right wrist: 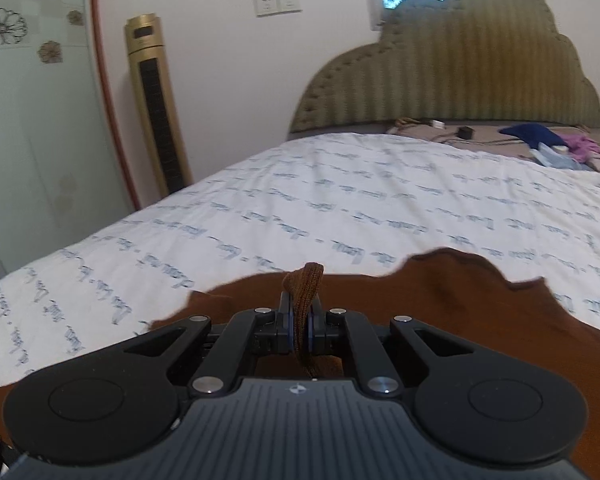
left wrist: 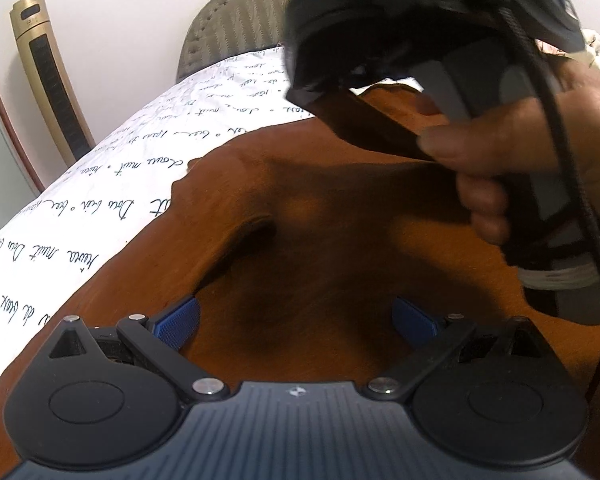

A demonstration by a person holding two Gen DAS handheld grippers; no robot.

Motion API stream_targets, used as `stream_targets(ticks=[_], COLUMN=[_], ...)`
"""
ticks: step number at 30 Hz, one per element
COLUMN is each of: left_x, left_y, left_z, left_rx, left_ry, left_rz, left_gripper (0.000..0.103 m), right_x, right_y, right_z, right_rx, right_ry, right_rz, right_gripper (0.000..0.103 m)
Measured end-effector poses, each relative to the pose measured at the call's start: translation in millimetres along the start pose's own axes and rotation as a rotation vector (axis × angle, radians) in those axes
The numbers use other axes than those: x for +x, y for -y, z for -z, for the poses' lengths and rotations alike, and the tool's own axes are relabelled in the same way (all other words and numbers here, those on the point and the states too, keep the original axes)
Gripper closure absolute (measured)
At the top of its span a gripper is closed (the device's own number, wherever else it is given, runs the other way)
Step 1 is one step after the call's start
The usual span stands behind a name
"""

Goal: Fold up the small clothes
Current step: 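Carry the held sleeve across the sweater body with the right tool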

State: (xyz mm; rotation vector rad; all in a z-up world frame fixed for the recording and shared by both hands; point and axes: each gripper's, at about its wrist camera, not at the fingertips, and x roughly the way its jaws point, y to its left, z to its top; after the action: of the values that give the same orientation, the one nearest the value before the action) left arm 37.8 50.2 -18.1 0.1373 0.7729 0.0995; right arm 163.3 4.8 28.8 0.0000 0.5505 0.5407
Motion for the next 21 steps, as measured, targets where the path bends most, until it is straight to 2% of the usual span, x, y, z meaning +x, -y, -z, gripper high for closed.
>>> stream_targets(ticks=[9,15,17,19,21], left_x=[-2.6,-13.5,-18.3,-22.3,-26.8], left_y=[-10.4,-14.7,-16.3,-19.5,-23.5], left_z=[5.0,8.8,10.3,11.4,13.0], left_rx=[-0.009,-0.024,-0.03,-0.038,-0.045], left_ry=[-0.009,-0.001,0.002,0.0,0.0], left_rz=[-0.029,-0.034,-0.045,-0.052,-0.057], left_gripper=[0.0,0.0,0.0,0.0,0.0], right_x=[26.1,36.1,42.0,45.8,42.9], right_y=[-14.0,-17.2,-16.0,-14.5,-14.3], right_z=[2.5,5.0,5.9,8.2,9.1], right_rx=[0.007,0.03,0.039,0.054,0.064], right_ry=[-0.051,-0.078,-0.115,-0.149,-0.155], right_rz=[-0.024,-0.09,-0.121,-0.156,-0.178], right_gripper=[0.091,0.089,0.087,0.079,0.051])
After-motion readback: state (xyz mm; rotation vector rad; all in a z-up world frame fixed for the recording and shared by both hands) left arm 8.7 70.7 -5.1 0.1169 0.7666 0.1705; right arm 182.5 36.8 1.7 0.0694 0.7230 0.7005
